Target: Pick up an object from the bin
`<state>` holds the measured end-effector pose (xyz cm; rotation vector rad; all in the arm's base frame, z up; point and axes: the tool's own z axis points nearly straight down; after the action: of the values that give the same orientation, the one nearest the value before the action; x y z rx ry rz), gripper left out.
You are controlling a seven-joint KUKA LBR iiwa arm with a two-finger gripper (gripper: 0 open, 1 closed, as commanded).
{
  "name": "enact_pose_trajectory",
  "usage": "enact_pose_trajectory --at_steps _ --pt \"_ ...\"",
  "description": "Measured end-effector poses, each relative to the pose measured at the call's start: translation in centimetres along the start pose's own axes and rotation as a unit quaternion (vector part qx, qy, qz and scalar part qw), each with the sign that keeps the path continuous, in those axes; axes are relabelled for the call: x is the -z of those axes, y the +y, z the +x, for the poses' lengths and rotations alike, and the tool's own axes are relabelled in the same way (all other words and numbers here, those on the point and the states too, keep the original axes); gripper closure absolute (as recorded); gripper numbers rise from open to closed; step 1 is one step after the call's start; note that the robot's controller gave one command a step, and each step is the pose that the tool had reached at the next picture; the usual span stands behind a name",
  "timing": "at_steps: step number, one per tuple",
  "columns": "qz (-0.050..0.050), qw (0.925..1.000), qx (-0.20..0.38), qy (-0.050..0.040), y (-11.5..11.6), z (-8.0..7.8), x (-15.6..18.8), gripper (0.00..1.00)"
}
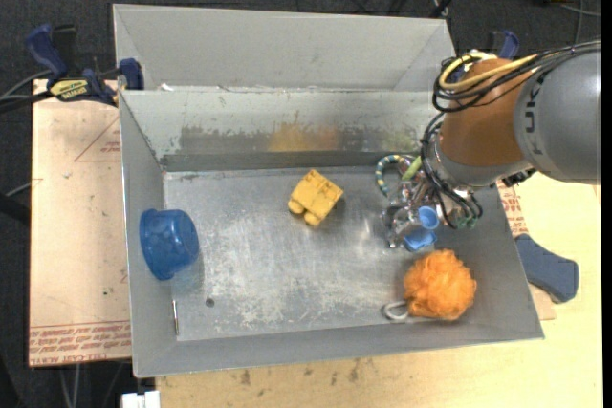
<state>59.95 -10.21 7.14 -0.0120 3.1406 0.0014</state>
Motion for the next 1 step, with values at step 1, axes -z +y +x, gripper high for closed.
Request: enact_pose_trajectory --at_steps 1 --pt "0.000 1.0000 0.000 0.0000 0.02 0.04 -0.10 0.00"
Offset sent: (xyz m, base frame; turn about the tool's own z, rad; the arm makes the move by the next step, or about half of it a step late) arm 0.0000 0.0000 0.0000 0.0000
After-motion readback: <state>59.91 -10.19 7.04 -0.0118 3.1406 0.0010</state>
